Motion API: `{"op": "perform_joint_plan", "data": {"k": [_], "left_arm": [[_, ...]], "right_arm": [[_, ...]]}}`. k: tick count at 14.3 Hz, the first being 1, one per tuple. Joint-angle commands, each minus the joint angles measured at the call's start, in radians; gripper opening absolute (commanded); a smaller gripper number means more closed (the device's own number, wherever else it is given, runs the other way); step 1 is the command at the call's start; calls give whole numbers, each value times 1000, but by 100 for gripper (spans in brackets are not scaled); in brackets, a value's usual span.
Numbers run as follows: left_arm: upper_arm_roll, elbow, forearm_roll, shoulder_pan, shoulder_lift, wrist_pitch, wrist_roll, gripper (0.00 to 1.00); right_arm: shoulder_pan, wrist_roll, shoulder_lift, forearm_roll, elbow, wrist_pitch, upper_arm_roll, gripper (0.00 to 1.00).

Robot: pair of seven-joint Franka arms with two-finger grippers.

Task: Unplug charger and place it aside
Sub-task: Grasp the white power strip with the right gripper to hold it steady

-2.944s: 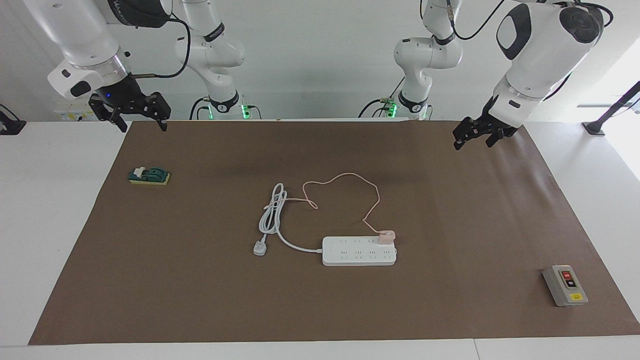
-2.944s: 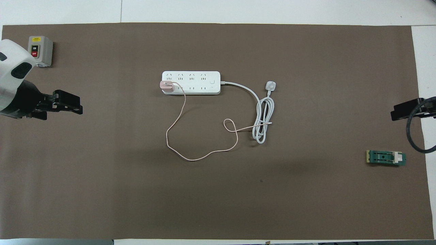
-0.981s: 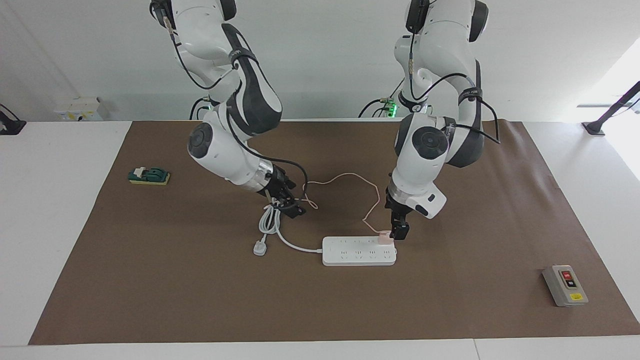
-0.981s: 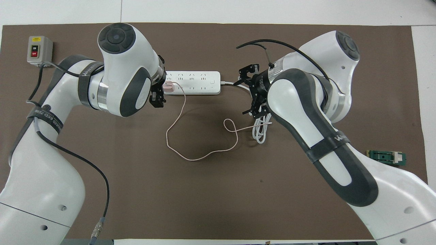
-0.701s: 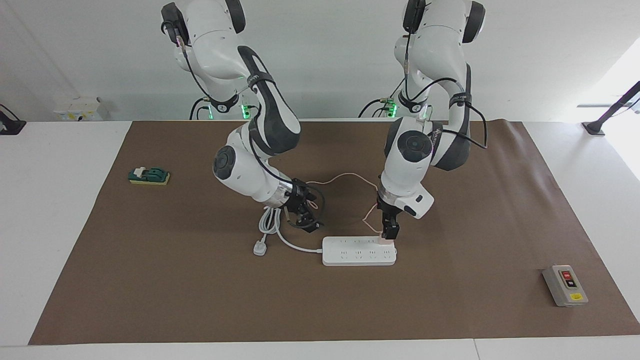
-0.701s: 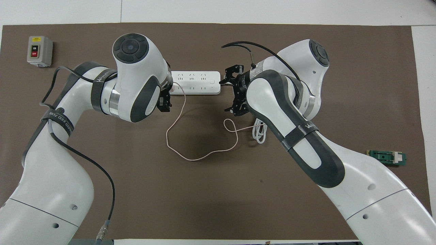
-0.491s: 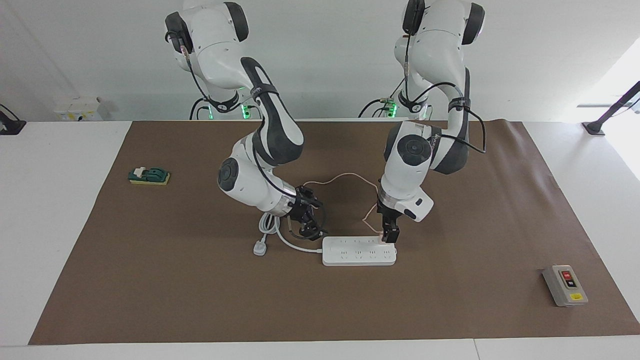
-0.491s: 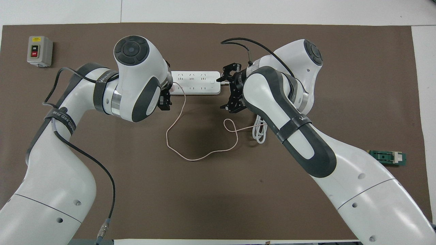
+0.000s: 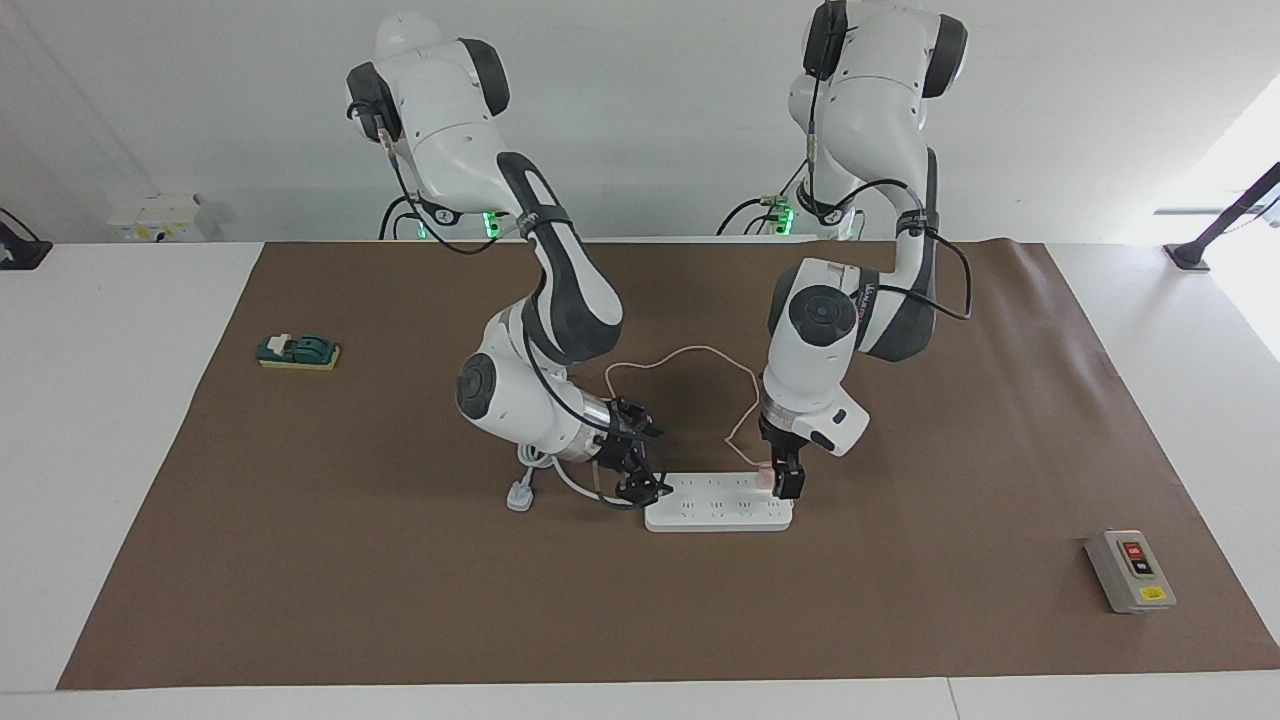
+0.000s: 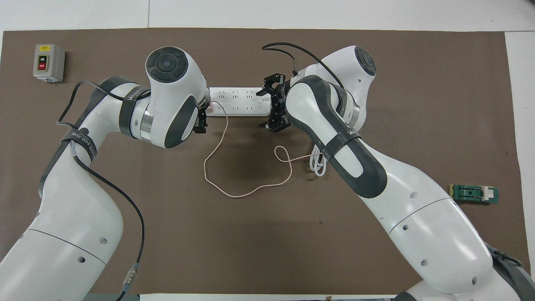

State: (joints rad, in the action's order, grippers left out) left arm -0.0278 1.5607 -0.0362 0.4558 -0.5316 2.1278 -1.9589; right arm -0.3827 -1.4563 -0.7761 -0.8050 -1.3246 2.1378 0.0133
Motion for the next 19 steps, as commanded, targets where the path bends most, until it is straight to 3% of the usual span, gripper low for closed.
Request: {"op": "perform_joint_plan", "data": {"k": [1,2,3,6,8,9,19], "left_arm": [[-6,-21,-27,4,-18,9,-21,100],[-6,-22,-27,4,-27,15,-23,100],[-6,-31,-27,4,-31,18,-26,94],[-1,-59,-18,-3,-51,17,-49,65],[-3,-64,-21,-5,-56,12,-49,35],[-3,-64,-25,-2,-56,11,-43,0],[-3,-76,-27,-5,-56,3,-32,0]], "right_arm": [[-1,-21,-80,-14,102,-18,-1,100],[-1,-19,-86,-14,105,-18,-1,100],[-1,-16,-89,-13,111,-18,-1,100],[-1,-16,-115,-3,154,-18,-3,100],[1,-12,-123,3,166,-18,-4,100],[2,-1,-123,4,168,-18,-6,100],[-1,31,-146,44,185,-7,-9,100]]}}
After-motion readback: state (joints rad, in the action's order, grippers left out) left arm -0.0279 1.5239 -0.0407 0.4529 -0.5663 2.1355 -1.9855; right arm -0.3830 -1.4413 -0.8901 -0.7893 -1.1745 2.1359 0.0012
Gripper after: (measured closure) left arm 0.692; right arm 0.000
